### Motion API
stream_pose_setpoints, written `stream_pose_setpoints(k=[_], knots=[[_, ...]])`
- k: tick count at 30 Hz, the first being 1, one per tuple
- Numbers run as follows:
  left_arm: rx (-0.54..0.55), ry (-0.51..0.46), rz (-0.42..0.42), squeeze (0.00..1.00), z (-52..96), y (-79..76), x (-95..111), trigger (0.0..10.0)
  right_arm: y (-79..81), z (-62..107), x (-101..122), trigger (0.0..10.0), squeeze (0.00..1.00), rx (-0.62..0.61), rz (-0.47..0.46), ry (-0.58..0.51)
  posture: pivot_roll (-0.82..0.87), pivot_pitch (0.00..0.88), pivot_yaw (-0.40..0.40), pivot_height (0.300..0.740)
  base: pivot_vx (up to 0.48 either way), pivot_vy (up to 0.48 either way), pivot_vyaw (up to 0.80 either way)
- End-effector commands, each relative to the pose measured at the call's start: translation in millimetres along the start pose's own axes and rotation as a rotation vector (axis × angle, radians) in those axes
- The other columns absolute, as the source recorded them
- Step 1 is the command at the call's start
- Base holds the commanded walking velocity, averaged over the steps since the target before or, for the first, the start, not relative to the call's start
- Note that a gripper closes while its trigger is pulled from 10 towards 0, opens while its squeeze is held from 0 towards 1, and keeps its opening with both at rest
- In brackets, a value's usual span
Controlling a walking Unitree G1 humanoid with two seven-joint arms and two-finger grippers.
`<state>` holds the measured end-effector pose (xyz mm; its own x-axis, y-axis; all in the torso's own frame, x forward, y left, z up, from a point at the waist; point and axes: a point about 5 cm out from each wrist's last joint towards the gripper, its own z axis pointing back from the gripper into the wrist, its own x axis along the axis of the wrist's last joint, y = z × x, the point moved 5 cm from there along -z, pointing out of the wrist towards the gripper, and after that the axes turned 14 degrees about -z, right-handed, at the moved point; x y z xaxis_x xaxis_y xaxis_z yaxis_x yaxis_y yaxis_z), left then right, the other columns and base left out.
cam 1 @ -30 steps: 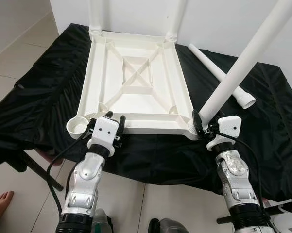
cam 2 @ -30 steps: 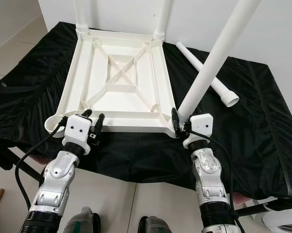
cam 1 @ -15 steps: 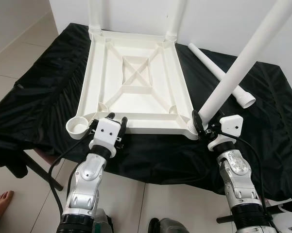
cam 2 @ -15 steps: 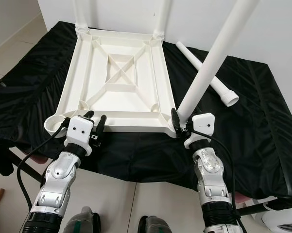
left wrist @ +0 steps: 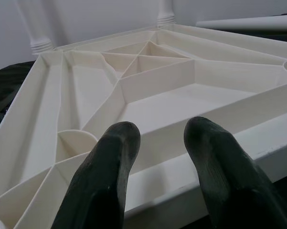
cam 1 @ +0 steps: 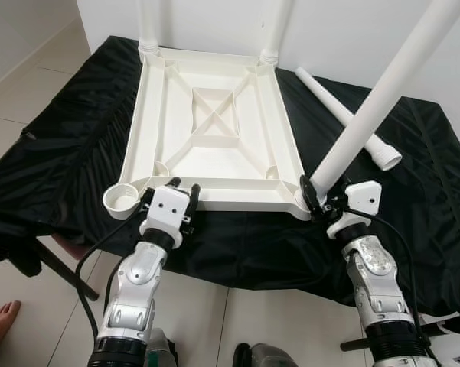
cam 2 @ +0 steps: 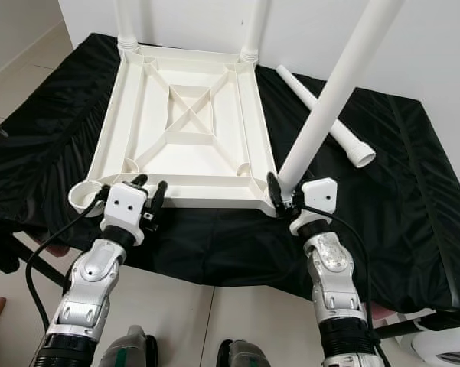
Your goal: Building children table
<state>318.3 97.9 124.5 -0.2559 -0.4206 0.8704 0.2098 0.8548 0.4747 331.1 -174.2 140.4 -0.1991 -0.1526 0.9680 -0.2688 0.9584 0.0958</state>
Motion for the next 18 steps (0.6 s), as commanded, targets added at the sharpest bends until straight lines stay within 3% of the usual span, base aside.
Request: stream_pose_setpoints(k=[1,18], knots=[[0.046,0.026,-0.005,0.0,1.4,0.5,-3.5,10.0,-1.3,2.0,-2.1,10.0,0.0,0.001,-0.006,0.014,0.04,0.06,-0.084,0.74,0.0,0.0,0.0],[0.015,0.023,-0.017,0.0,2.7,-4.3,-5.0,10.0,1.7,3.3,-4.0,10.0,0.0,0.012,-0.017,0.021,0.04,0.066,-0.075,0.74,0.0,0.0,0.0]])
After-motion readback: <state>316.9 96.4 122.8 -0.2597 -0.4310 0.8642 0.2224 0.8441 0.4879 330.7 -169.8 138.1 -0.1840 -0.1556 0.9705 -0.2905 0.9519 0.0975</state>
